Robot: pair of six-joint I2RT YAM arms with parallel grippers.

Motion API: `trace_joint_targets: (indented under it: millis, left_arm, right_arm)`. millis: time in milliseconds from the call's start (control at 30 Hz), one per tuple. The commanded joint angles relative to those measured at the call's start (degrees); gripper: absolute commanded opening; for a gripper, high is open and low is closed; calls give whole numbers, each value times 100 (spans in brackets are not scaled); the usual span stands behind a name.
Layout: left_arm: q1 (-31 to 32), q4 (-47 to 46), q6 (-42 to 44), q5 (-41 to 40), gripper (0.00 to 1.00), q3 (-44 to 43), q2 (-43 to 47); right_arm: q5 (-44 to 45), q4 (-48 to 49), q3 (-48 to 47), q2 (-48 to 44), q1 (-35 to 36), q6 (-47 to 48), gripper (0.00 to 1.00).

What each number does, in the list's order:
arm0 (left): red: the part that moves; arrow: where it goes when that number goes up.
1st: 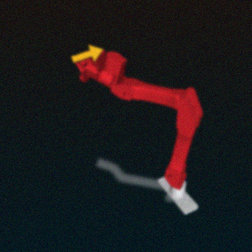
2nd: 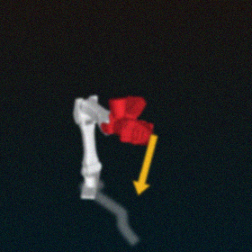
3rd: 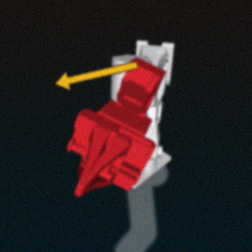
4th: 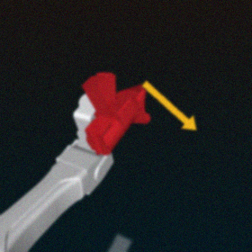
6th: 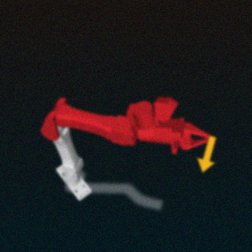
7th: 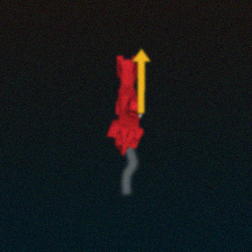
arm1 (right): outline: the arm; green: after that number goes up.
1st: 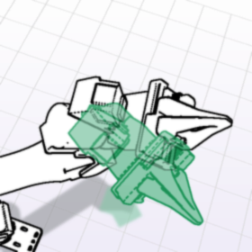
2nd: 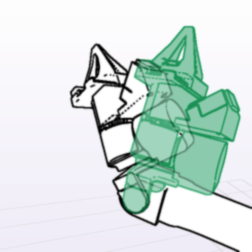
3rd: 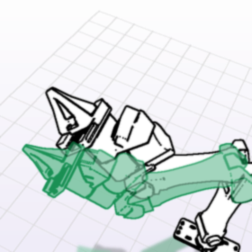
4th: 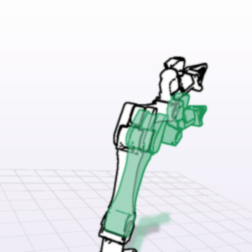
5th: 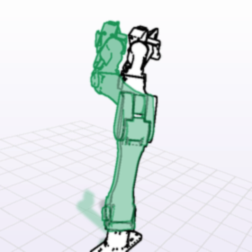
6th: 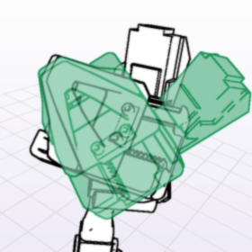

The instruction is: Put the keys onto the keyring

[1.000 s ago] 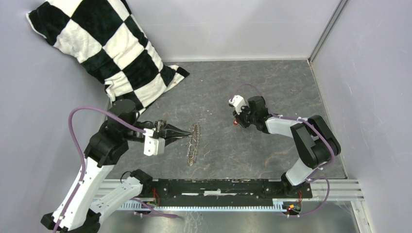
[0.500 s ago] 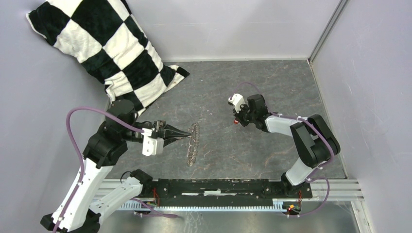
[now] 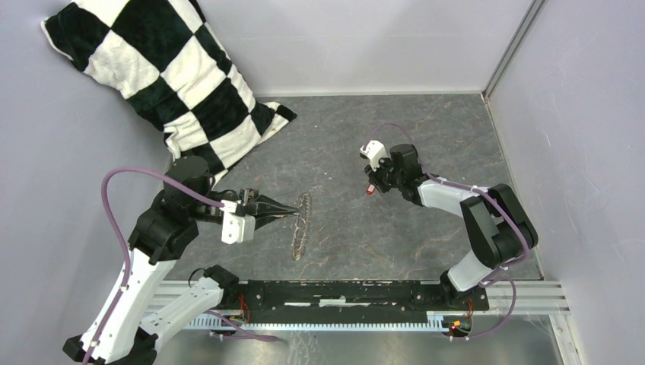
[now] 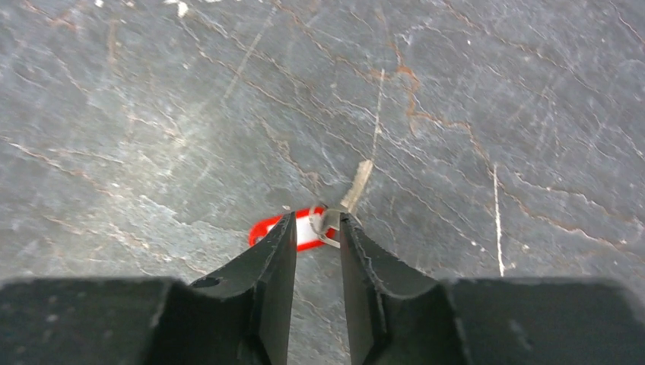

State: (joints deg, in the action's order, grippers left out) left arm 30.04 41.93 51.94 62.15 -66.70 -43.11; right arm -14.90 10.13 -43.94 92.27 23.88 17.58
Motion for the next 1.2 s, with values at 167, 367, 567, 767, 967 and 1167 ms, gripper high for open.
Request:
trace_joint_targets:
  millis: [167,367,567,767,967,1167]
  left_arm:
    - [10,-115,-108,215,2,-166,21]
    - [10,-109,-166,177,2,-160,74]
    - [10,-115,-147,133,2,-151,75]
    - [11,-112,-149,98,2,-142,105]
    - [10,-110,-158,45,2,-162,126]
    - [10,95,27,7,2,-159,102]
  right_arm:
    - [472,-389,-235,209,-31,285,42]
    - [412,-286,-317,275,-28,237,40]
    - [308,-328,-415,434,-35,205,36]
    - [278,-385,-559,670,-45,97,24]
    - [248,-407,-597,707,-41,19,1]
    - [12,-307,-615,360,-41,-220,1]
